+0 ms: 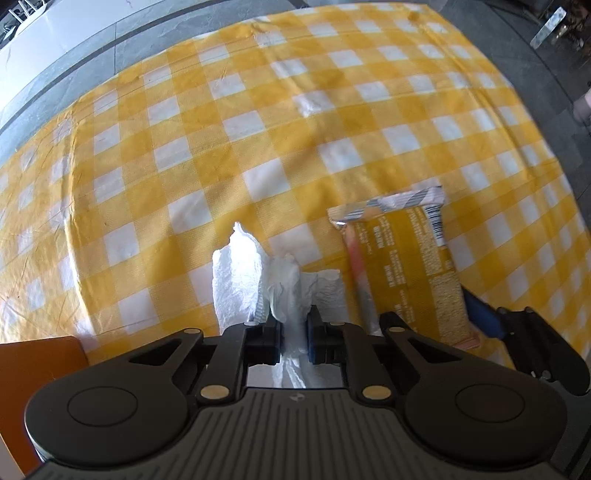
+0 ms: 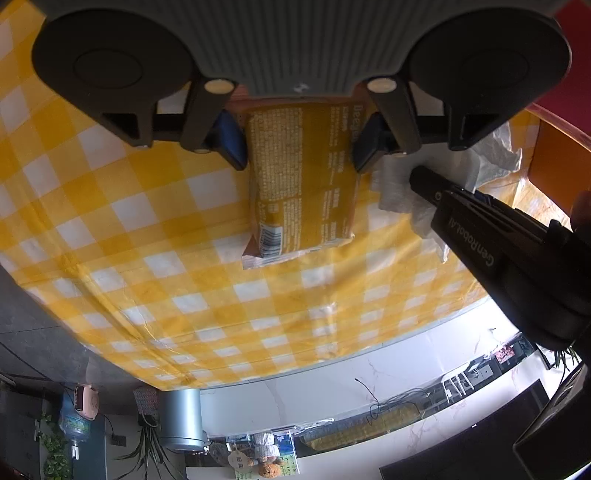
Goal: Organize soft objects
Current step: 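Grasp the white tissue with the left tool while right tool grasps the yellow packet, then lift and carry the tissue with left tool while right tool carries packet to box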
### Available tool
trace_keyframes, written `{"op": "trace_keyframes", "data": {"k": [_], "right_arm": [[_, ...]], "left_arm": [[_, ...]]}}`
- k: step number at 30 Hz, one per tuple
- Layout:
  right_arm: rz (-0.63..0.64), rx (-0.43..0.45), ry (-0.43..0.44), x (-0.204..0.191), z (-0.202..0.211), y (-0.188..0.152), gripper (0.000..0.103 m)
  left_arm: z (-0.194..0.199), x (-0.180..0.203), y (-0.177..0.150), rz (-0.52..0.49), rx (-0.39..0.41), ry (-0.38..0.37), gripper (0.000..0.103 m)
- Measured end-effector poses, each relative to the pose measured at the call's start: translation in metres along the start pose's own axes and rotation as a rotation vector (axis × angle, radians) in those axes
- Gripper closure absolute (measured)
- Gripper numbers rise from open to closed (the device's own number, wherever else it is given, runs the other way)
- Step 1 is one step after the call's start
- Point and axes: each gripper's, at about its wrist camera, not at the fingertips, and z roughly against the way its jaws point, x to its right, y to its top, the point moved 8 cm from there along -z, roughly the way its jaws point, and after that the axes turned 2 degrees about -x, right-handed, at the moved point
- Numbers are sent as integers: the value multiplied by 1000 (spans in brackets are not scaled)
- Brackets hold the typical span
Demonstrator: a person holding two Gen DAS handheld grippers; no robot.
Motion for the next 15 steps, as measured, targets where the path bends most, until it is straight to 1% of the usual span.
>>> {"op": "trace_keyframes", "data": {"k": [2,4,6,10,13,15], "right_arm": [[1,25,-19,2,4,3,62],[-25,35,2,5,7,5,68],[-50,31,17,9,7,4,70],[-32,35,10,7,10,4,71],[-40,32,11,9,11,3,71],[-41,31,13,9,10,3,70]], "left_arm": [[7,5,-3,-27,38,22,89],[15,14,-4,-46,70,11,89],[21,19,-8,-42,80,-17,90],[38,25,-11,-54,117,-38,90],[53,28,-23,-28,138,-111,90],[65,32,-30,-58,177,-130,90]]}}
